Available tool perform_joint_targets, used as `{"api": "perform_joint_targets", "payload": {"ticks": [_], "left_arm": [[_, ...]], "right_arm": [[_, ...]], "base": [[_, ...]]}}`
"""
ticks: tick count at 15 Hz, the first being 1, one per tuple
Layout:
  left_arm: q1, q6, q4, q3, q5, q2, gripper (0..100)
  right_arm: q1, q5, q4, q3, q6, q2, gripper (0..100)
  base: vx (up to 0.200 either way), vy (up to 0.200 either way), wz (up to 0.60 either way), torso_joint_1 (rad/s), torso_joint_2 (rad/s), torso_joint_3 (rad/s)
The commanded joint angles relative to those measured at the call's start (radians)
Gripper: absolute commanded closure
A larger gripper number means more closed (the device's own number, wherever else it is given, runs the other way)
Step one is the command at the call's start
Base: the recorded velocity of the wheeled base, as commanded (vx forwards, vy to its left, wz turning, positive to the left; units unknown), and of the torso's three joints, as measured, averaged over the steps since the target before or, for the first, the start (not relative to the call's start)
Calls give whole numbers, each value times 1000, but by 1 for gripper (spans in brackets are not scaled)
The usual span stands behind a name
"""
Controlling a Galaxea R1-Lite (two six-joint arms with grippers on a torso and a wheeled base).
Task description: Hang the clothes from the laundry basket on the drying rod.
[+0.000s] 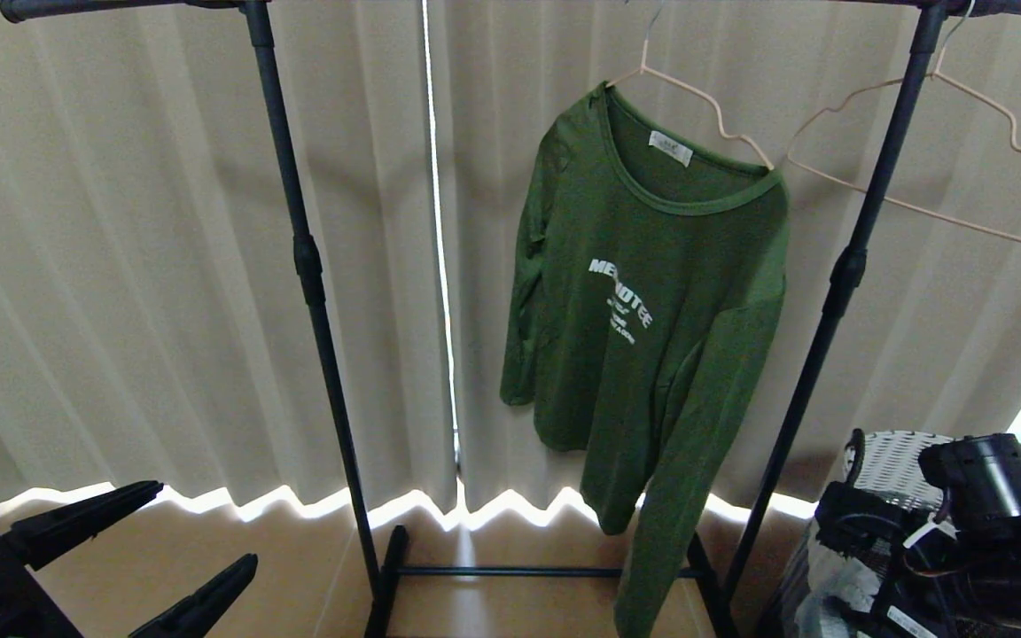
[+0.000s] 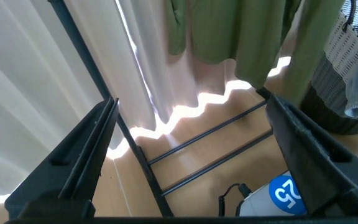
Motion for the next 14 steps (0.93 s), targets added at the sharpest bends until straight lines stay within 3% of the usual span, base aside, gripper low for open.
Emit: {"api": "perform_joint_targets", "payload": {"ticks": [1, 14], "left_arm": [[-1, 0, 0, 0, 0, -2, 0], [1, 0, 2, 1, 0, 1, 0]], "right_arm": [[0, -2, 1, -15, -4, 106, 0], [-69, -54, -9, -149, -4, 313, 0]], "base": [[0, 0, 0, 0, 0, 0], [0, 0, 0, 0, 0, 0]]}}
